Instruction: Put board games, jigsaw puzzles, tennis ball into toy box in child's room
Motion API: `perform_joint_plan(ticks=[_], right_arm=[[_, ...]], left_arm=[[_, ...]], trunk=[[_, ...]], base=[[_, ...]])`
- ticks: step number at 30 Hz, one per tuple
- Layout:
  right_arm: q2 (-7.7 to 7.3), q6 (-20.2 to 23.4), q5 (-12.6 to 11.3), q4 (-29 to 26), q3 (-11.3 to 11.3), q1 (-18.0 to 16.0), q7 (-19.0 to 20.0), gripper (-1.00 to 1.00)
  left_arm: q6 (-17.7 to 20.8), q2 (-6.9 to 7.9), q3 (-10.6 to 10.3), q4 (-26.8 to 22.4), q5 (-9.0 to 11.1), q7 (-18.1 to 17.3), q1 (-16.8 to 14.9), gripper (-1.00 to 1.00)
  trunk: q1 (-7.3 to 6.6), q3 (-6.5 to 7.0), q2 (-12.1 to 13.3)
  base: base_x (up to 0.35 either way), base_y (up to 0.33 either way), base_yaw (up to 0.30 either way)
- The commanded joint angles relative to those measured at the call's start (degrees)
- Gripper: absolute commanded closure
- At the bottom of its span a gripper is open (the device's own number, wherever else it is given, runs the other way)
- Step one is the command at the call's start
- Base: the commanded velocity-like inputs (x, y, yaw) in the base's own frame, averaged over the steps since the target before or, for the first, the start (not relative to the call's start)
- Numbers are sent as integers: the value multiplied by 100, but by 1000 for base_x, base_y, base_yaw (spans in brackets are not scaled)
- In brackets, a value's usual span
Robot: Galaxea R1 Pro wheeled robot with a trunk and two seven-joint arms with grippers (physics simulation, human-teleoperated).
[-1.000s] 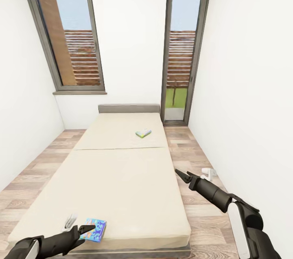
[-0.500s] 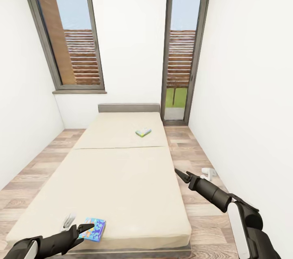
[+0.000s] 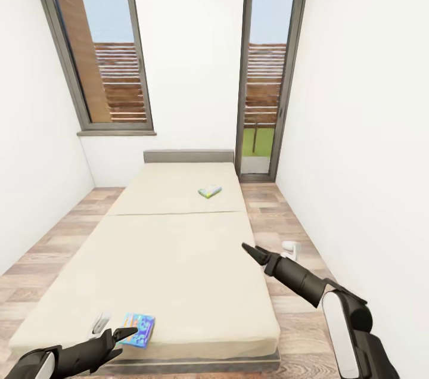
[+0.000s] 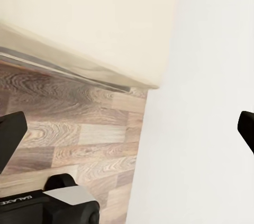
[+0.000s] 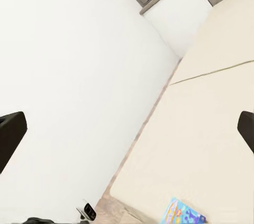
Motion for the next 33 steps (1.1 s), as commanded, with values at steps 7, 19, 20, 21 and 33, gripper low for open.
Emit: perform_joint_plan(ticks=[7, 19, 20, 21, 33], right_arm=[[-43, 343, -615, 6, -28, -5, -13, -100], [-64, 376, -670, 9, -37, -5, -18, -100], [-64, 376, -670, 10, -37, -5, -18, -100], [-64, 376, -670, 12, -37, -5, -18, -100], [-37, 377, -671, 15, -32, -5, -35, -100]], left_arm=[[51, 0, 45, 1, 10, -11, -5, -100], [-14, 0, 56, 1, 10, -11, -5, -100], [-15, 0, 57, 1, 10, -11, -5, -100], [-16, 0, 56, 1, 10, -11, -5, -100], [-19, 8, 62, 1, 10, -11, -5, -100]], trunk=[[153, -133, -287], [417, -349, -769], [439, -367, -809], [461, -385, -849], [724, -600, -1330]], base=[[-42, 0, 0], [-1, 0, 0], [0, 0, 0], [0, 0, 0], [0, 0, 0]])
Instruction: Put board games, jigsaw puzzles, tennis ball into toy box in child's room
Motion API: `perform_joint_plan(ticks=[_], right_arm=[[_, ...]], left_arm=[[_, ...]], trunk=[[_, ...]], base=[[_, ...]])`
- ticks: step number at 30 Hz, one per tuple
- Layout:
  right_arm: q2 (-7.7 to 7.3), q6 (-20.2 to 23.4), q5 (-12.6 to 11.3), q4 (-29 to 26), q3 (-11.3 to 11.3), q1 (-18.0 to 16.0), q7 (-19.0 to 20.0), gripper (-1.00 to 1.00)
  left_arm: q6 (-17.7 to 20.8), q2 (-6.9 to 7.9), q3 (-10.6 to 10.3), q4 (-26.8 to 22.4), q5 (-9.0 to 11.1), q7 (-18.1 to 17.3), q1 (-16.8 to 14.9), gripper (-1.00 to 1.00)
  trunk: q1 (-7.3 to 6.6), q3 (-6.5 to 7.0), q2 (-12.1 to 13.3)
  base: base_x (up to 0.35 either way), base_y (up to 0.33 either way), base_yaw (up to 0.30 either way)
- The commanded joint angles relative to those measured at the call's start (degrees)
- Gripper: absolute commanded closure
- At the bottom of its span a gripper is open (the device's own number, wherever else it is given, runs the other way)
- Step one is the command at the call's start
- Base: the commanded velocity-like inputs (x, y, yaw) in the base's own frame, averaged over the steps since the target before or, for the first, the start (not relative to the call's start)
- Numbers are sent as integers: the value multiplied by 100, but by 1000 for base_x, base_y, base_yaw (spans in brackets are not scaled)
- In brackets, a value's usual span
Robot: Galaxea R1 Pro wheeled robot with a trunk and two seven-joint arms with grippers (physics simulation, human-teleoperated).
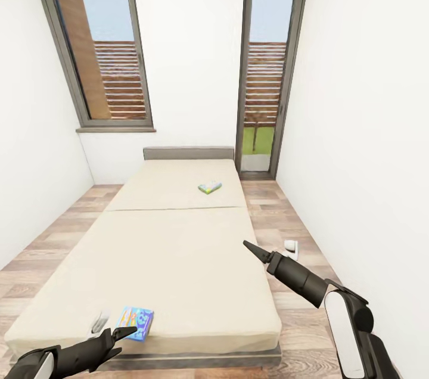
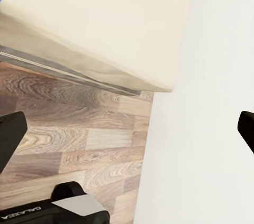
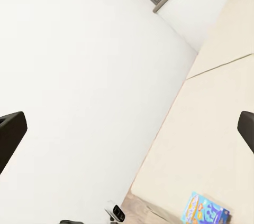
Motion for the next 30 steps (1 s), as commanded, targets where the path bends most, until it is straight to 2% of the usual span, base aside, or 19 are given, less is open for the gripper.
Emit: perform_joint_plan(ticks=[1, 30], right_arm=[[6, 32, -3, -1, -12, -5, 16, -100], [48, 23, 14, -1, -1, -5, -147, -100]], left_arm=[[52, -1, 19, 1, 10, -11, -5, -100], [52, 0, 19, 1, 10, -20, -5, -100]], trunk=[[23, -25, -45], [660, -545, -1209]], base=[[0, 0, 0], [0, 0, 0]])
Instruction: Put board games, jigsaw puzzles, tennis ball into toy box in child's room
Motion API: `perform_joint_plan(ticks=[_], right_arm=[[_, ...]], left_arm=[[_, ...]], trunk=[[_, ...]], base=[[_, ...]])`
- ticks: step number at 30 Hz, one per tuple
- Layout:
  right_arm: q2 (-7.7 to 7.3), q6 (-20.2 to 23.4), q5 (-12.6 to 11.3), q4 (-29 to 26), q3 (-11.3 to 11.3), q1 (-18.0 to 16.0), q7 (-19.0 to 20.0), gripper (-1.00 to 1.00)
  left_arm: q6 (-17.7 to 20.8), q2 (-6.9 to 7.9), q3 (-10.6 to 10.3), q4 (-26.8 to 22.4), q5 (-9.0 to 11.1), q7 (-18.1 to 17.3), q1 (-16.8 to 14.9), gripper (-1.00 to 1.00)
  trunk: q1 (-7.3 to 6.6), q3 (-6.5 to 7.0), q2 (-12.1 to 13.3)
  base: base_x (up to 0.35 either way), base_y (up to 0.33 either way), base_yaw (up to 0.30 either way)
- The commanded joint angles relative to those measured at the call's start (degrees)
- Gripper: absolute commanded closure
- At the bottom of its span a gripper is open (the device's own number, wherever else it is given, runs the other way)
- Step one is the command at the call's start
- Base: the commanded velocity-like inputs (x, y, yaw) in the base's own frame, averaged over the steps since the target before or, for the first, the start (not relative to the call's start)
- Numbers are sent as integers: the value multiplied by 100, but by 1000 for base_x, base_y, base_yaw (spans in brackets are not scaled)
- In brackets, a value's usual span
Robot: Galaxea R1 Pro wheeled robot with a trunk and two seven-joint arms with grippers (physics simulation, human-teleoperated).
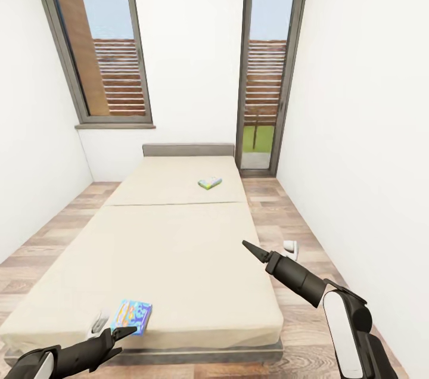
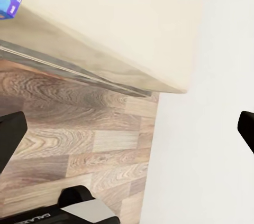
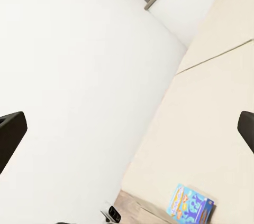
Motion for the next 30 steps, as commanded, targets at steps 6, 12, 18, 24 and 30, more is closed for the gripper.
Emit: perform_joint_plan(ticks=[6, 12, 18, 24, 30], right_arm=[[-12, 70, -26, -7, 7, -5, 37, -100], [6, 561, -140, -17, 118, -5, 222, -100], [8, 705, -166, -19, 369, -5, 405, -100], [10, 705, -169, -19, 417, -5, 419, -100], [8, 701, -170, -19, 423, -5, 406, -100]], left_arm=[[52, -1, 19, 1, 10, -8, -4, -100], [52, -1, 19, 1, 10, -10, -4, -100], [52, -2, 19, 1, 10, -11, -4, -100], [52, 3, 19, 1, 10, -11, -4, -100], [41, 12, 26, 1, 10, -15, -4, -100]], trunk=[[132, -114, -245], [264, -222, -486], [396, -330, -727], [528, -437, -967], [659, -545, -1208]], base=[[0, 0, 0], [0, 0, 0], [0, 0, 0], [0, 0, 0], [0, 0, 0]])
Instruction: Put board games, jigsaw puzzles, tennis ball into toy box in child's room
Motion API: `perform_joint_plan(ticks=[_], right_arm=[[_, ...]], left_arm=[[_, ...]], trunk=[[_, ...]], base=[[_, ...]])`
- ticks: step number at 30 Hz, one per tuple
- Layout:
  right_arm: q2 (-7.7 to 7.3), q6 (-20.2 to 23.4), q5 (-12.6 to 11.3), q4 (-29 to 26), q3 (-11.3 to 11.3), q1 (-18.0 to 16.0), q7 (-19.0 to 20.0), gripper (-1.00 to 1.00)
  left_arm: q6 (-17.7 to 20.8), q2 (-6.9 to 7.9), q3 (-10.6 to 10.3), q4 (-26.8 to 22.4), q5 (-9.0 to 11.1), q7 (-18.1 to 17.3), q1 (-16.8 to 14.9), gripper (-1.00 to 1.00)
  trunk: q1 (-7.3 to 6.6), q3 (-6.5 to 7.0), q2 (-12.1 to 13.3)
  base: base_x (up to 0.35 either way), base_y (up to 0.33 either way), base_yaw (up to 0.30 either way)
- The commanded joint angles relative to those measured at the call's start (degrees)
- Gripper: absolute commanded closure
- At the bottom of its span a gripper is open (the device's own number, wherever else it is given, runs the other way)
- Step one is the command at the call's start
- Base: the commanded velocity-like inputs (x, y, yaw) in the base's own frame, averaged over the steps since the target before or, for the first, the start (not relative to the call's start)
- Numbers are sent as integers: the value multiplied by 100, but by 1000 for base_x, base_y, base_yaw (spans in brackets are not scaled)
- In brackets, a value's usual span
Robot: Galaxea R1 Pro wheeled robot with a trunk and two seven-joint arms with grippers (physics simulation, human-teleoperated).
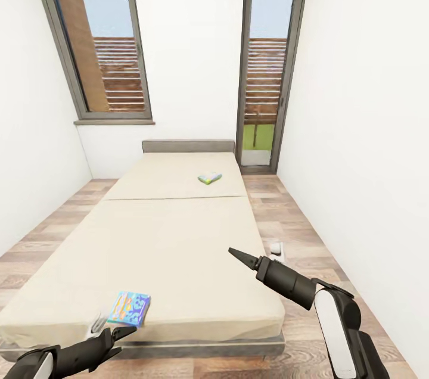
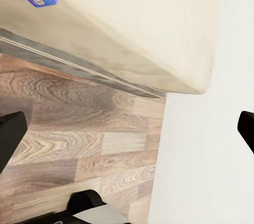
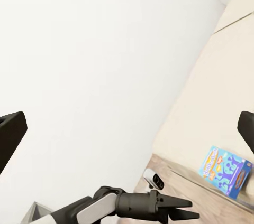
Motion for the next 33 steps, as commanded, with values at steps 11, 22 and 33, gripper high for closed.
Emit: perform_joint_plan(ticks=[11, 22, 33], right_arm=[[7, 10, 13, 8, -20, -5, 22, -100], [-4, 9, 13, 8, -52, -5, 22, -100], [-23, 9, 15, 8, -61, -5, 22, -100]], left_arm=[[105, 197, 92, -3, 19, -84, -14, -100], [693, 475, 405, -40, 122, -119, -353, -100], [818, 588, 788, -3, 363, -105, -442, -100]], trunk=[[242, -204, -446], [483, -401, -887], [725, -599, -1328]], base=[[0, 0, 0], [0, 0, 0], [0, 0, 0]])
